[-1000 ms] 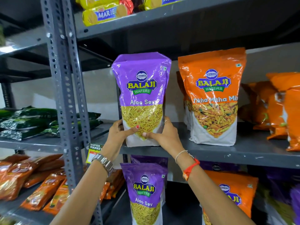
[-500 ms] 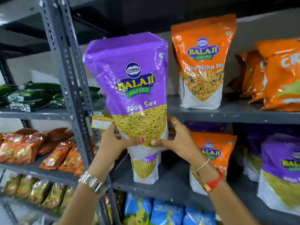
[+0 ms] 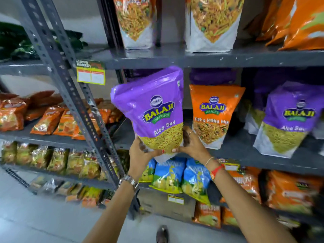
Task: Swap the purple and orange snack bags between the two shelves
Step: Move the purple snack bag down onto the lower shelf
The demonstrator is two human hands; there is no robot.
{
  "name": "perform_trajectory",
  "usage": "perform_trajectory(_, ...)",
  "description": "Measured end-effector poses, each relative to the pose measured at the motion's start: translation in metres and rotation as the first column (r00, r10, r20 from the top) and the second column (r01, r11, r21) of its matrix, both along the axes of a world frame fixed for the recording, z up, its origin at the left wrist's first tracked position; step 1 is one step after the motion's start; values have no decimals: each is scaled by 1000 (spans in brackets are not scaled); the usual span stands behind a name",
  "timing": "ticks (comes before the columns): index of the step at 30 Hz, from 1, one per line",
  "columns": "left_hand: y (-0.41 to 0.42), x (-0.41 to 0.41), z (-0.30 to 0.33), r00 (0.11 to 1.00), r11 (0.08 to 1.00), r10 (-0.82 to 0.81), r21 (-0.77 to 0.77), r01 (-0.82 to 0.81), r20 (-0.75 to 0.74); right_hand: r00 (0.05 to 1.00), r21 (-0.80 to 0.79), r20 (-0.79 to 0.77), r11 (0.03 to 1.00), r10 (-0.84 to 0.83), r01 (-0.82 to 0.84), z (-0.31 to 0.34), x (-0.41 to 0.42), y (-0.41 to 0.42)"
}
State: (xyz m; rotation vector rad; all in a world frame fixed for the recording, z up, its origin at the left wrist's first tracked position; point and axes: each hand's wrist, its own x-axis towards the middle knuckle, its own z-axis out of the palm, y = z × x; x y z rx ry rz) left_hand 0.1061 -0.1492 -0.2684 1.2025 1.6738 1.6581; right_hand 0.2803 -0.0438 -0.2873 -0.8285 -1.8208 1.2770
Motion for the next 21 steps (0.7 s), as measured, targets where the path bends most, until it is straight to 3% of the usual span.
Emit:
perform_trajectory(10, 45, 28, -36, 987, 984, 150, -89, -155, -57, 990, -39, 24, 990, -136, 137, -28, -2, 32)
perform_trajectory(14, 69, 28, -49, 991, 984, 131, -116, -134, -26, 985, -37, 27, 985, -168, 169, -39, -8, 49)
perform_trajectory(21, 108, 30, -62, 979, 981, 130, -123, -150, -157, 902, -76, -45, 902, -429, 425, -64, -17, 57)
